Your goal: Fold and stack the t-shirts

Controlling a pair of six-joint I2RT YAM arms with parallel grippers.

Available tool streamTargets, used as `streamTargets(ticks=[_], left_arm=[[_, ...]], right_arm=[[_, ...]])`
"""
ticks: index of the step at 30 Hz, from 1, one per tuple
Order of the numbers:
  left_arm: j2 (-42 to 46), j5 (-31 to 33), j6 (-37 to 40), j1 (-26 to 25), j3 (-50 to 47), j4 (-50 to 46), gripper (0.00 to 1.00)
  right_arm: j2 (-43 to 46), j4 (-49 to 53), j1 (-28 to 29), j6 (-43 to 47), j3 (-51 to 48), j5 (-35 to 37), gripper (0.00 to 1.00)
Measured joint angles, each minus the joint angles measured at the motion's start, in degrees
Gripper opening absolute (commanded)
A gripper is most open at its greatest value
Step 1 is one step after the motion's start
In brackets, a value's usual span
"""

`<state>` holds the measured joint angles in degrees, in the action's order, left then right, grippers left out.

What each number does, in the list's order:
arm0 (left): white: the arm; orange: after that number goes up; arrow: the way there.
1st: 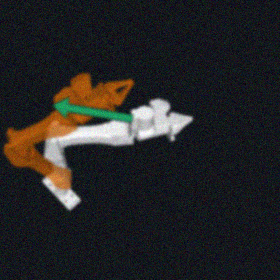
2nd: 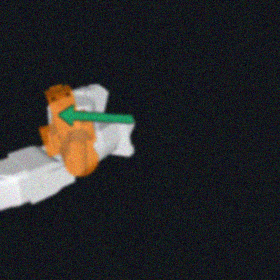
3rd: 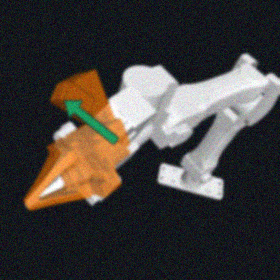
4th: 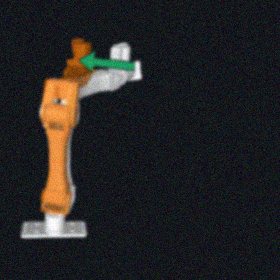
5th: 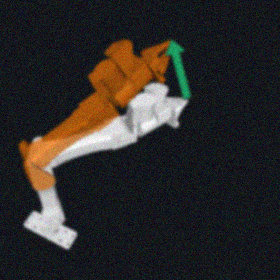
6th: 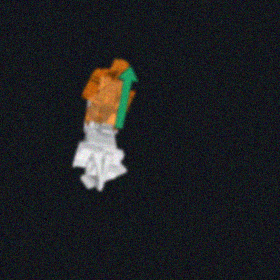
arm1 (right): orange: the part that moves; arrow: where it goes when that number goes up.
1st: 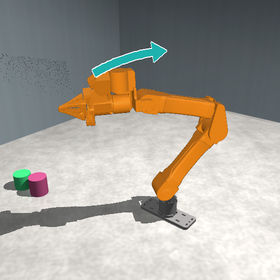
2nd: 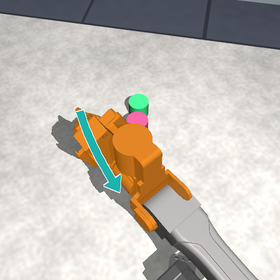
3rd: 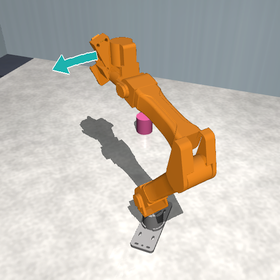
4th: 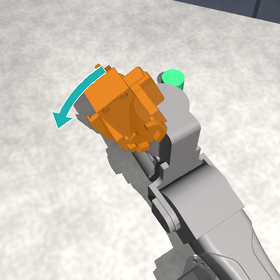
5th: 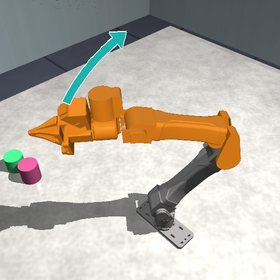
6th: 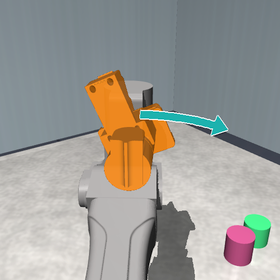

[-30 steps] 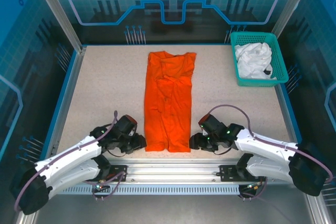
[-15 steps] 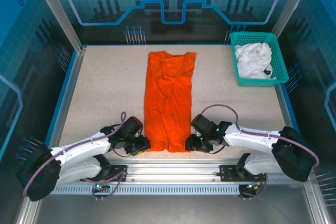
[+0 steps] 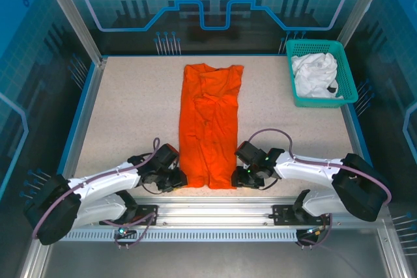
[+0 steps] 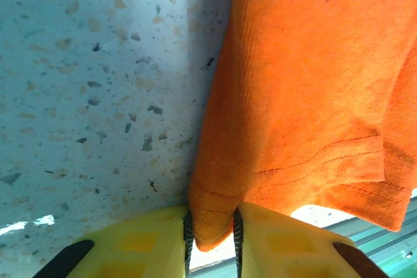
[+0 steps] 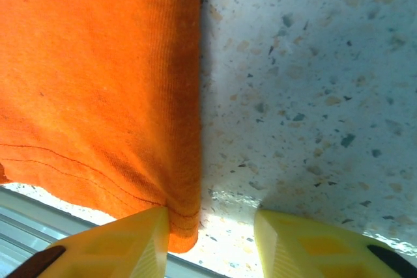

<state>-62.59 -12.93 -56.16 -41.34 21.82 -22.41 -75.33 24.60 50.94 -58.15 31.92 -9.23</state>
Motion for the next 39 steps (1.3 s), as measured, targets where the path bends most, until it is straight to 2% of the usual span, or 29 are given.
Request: streamTargets(ticks=[4, 10, 16, 22, 26, 30, 34, 39], left_arm=[[0.1, 0.0, 1.0, -0.2, 0.2, 0.0, 0.3], [-0.1, 0.6, 2.1, -0.2, 0.2, -0.2, 0.2], [-0.5, 1.2, 3.2, -0.2, 0.6, -0.7, 0.16], [-0.5, 3.2, 4.6, -0.2, 1.4, -1.5, 0.04], [-0.4, 4.9, 5.6, -0.2, 2.1, -3.5, 0.01], [0.4, 6.6, 6.6, -0.2, 2.8, -6.6, 0.0], [1.8, 7.2, 7.3, -0.8, 3.1, -9.9, 0.0], [1.5, 7.6, 7.0, -5.2, 3.2, -11.4, 0.0]], right_arm=[[0.5, -0.2, 0.4, -0.3, 0.1, 0.0, 0.46], [-0.4, -0.1, 1.2, -0.5, 0.9, 0.5, 0.43], [-1.8, 0.6, 2.8, -1.2, 2.3, 1.7, 0.42], [-3.6, 1.1, 3.2, -2.4, 3.3, 1.9, 0.29], [-4.0, 1.9, 3.3, -3.4, 3.6, 2.6, 0.11], [-5.3, 0.2, 4.2, -3.7, 4.6, 1.7, 0.01], [-5.3, 1.0, 4.2, -3.7, 4.7, 1.8, 0.0], [-3.9, 5.1, 4.2, -3.5, 4.8, 3.0, 0.0]])
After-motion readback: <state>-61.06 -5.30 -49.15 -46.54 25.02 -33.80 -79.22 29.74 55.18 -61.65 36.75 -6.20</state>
